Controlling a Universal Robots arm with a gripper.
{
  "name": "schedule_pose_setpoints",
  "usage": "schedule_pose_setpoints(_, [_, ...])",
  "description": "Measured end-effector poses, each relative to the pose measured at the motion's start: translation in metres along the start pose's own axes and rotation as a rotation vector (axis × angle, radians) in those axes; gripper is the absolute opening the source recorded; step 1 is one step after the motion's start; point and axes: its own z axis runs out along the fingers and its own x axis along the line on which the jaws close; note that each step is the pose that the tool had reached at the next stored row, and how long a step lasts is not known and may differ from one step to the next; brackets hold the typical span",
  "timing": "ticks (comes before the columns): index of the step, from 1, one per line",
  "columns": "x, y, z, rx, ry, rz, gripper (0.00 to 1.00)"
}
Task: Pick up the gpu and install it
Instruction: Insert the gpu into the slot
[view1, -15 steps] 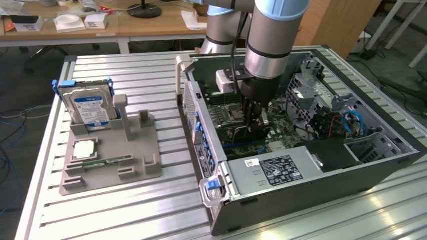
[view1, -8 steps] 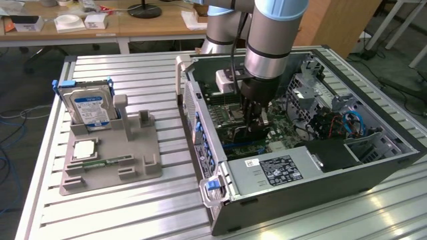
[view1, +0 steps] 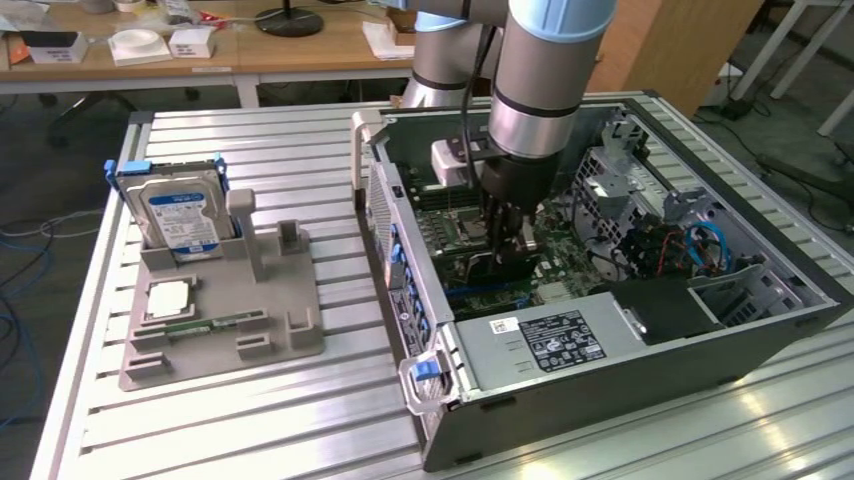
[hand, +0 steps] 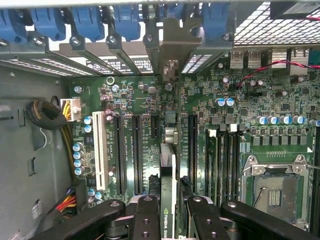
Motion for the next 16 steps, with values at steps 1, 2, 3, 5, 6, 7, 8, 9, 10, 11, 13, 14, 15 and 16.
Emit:
schedule_pose_setpoints(1, [0.0, 0.0, 0.0008, 0.0, 0.0, 0.0, 0.26])
schedule_pose_setpoints(2, [0.0001, 0.0001, 0.0015, -0.0002, 0.0004, 0.0, 0.26])
schedule_pose_setpoints(3, [0.0001, 0.0001, 0.0021, -0.0002, 0.0007, 0.0, 0.26])
schedule_pose_setpoints(5, [0.0001, 0.0002, 0.0023, -0.0003, 0.0007, 0.0, 0.26])
schedule_pose_setpoints(6, [0.0001, 0.0002, 0.0024, -0.0003, 0.0006, 0.0, 0.26])
schedule_pose_setpoints(7, [0.0, 0.0002, 0.0026, -0.0002, 0.0004, 0.0, 0.26])
schedule_pose_setpoints(8, [-0.0002, 0.0002, 0.0027, -0.0002, 0.0003, 0.0, 0.26])
schedule_pose_setpoints(9, [-0.0005, 0.0002, 0.0028, -0.0001, 0.0004, 0.0, 0.26])
schedule_pose_setpoints(10, [-0.0008, 0.0002, 0.0028, -0.0002, 0.0004, 0.0, 0.26])
schedule_pose_setpoints(11, [-0.001, 0.0002, 0.0029, -0.0002, 0.0004, 0.0, 0.26])
schedule_pose_setpoints(13, [-0.0017, 0.0003, 0.003, -0.0002, 0.0002, 0.0, 0.26])
schedule_pose_setpoints(14, [-0.0019, 0.0003, 0.0031, -0.0002, 0.0001, 0.0, 0.26])
schedule_pose_setpoints(15, [-0.002, 0.0003, 0.0031, -0.0002, 0.0001, 0.0, 0.26])
schedule_pose_setpoints(16, [-0.0024, 0.0003, 0.0031, -0.0002, 0.0002, 0.0, 0.26])
